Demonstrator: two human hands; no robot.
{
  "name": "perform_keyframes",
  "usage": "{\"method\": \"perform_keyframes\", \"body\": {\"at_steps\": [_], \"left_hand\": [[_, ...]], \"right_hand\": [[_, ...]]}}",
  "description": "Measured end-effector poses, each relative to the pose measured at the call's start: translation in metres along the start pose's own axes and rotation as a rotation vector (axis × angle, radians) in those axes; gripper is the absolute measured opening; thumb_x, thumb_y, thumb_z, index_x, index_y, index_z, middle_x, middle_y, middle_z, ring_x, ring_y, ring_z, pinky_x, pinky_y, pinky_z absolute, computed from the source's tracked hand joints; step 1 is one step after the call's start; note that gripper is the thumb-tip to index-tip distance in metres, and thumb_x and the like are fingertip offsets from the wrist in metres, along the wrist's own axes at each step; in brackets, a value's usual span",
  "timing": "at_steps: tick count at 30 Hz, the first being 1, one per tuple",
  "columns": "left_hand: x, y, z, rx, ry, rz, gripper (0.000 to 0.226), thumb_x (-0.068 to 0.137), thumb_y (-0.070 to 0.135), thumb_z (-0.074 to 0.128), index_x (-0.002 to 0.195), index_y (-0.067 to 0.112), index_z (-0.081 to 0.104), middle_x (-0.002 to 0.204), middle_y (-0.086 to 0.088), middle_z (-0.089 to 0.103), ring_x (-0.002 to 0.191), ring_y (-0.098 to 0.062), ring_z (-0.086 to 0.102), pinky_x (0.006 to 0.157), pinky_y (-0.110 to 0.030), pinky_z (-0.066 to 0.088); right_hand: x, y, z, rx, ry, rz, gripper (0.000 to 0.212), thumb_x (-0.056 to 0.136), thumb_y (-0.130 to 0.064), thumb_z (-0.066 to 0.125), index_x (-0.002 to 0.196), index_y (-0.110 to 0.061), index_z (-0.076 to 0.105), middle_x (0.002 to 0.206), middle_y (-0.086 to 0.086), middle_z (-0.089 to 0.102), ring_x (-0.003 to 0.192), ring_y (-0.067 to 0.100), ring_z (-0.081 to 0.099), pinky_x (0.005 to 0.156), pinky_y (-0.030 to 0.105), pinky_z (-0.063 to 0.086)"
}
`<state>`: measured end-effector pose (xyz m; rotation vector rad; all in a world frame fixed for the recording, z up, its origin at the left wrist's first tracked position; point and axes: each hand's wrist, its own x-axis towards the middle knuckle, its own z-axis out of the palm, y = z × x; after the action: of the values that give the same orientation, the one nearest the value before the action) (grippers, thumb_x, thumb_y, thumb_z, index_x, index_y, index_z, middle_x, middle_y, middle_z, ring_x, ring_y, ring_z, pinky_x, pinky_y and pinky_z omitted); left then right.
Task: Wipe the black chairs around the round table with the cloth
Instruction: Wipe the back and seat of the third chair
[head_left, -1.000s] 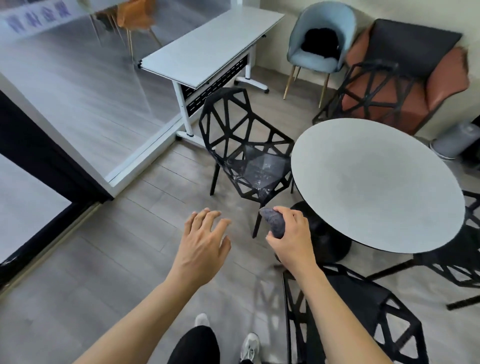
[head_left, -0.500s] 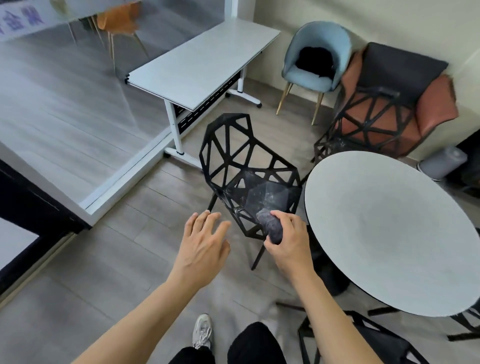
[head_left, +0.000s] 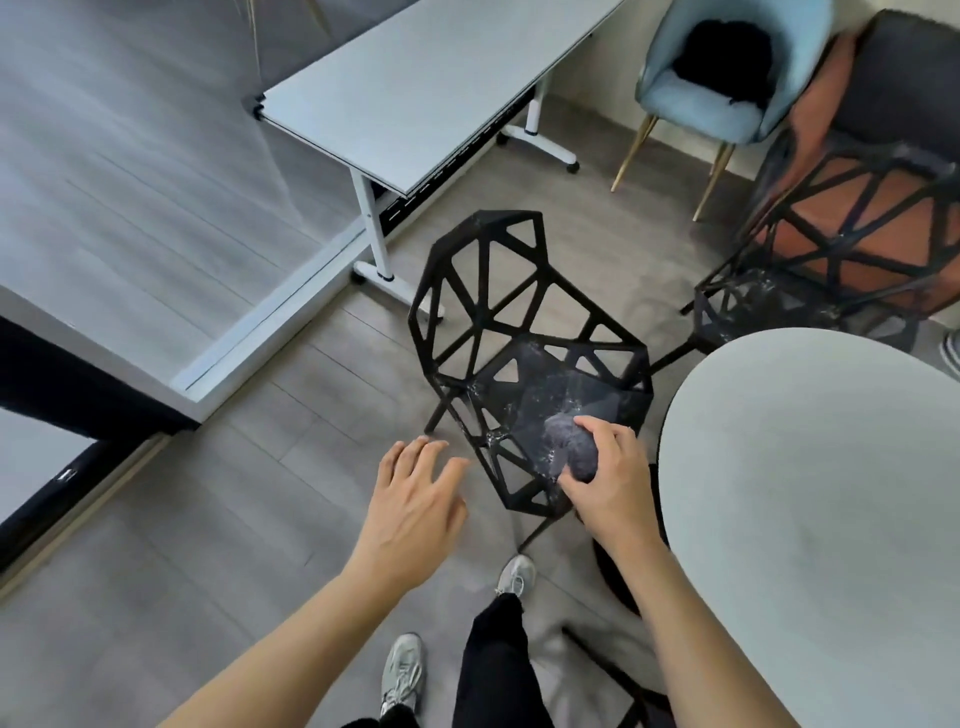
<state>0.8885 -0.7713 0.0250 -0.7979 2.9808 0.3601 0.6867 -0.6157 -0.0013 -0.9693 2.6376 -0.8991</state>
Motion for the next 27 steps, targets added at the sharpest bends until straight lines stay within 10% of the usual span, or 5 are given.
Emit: {"method": "perform_keyframes", "body": {"at_steps": [8, 27], "left_hand": [[0.094, 0.007, 0.069, -0.007, -0.086, -0.142, 0.042, 0.096, 0.04, 0.041, 0.132, 0.023, 0.056, 0.139, -0.006, 0.053, 0.134, -0.03, 0.045, 0.113, -0.048, 0.033], [0.246, -0.055, 0.251, -0.102, 0.022, -0.71, 0.06, 0.09, 0.024, 0.062, 0.145, 0.011, 0.043, 0.148, -0.029, 0.04, 0.124, -0.048, 0.05, 0.102, -0.055, 0.043]], "right_hand": [[0.132, 0.083, 0.038, -0.037, -0.138, 0.036, 0.063, 0.075, -0.023, 0.079, 0.13, -0.033, 0.051, 0.122, -0.004, 0.049, 0.113, 0.02, 0.046, 0.098, 0.042, 0.048], [0.413, 0.241, 0.165, -0.497, -0.186, -0.07, 0.082, 0.078, -0.028, 0.078, 0.149, -0.029, 0.035, 0.151, 0.012, 0.038, 0.132, 0.04, 0.039, 0.105, 0.055, 0.036]]}}
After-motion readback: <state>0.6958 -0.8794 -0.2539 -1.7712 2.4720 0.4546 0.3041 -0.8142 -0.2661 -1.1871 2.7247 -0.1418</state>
